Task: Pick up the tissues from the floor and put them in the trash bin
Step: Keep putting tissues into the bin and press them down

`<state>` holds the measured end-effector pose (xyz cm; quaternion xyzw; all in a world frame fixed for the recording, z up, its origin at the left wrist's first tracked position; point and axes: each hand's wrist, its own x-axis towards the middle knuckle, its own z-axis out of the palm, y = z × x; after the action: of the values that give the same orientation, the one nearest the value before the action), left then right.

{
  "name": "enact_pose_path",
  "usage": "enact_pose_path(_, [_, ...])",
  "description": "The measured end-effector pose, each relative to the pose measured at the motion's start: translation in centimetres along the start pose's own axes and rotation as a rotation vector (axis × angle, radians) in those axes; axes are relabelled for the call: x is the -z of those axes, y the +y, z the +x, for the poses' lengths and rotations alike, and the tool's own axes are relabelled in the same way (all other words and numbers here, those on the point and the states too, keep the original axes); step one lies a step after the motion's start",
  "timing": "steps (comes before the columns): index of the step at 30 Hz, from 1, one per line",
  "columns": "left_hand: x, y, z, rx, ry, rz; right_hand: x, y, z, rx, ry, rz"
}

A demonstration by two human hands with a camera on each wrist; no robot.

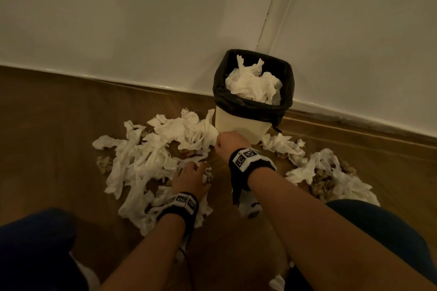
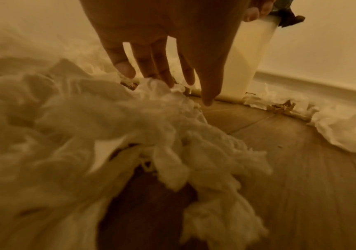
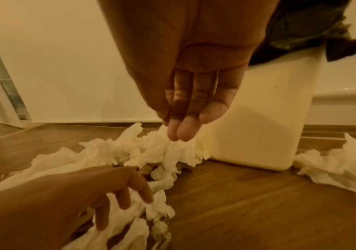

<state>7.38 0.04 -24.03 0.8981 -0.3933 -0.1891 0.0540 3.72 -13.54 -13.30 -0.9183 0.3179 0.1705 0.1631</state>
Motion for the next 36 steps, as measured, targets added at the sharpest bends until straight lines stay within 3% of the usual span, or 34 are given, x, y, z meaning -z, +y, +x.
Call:
enact_pose_path(7, [-0.3,-0.1,1.2,-0.068,-0.155,0.116,-2.1,1.6,0.2,-0.089,-0.033,0.081])
enact_pose_path(11, [0.7,-0.6,1.7,-0.092,-0.17,-0.001,-2.8,1.6,0.1,-0.081,-0.054,0.087])
enact_pose_path(18, [4.7,-2.2,1.8,0.119,0.066,-0.549,-4.3,1.8,0.2,-0.089,-0.1,0.149])
enact_pose_path(25, [8.5,-2.9,1.7,0.215,0.294,-0.898,-7.9,0.9,1.3,0.06,-0.085,0.221])
enact_pose_path(30, [9.8,-3.8,1.7,0.237,0.365,-0.907,-10.2,-0.3,1.9,0.173,-0.153,0.144])
enact_pose_path(36, [9.7,-4.6,0.8,0.274,0.397,-0.903,-10.3,-1.3,2.0,0.133,-0.176,0.071])
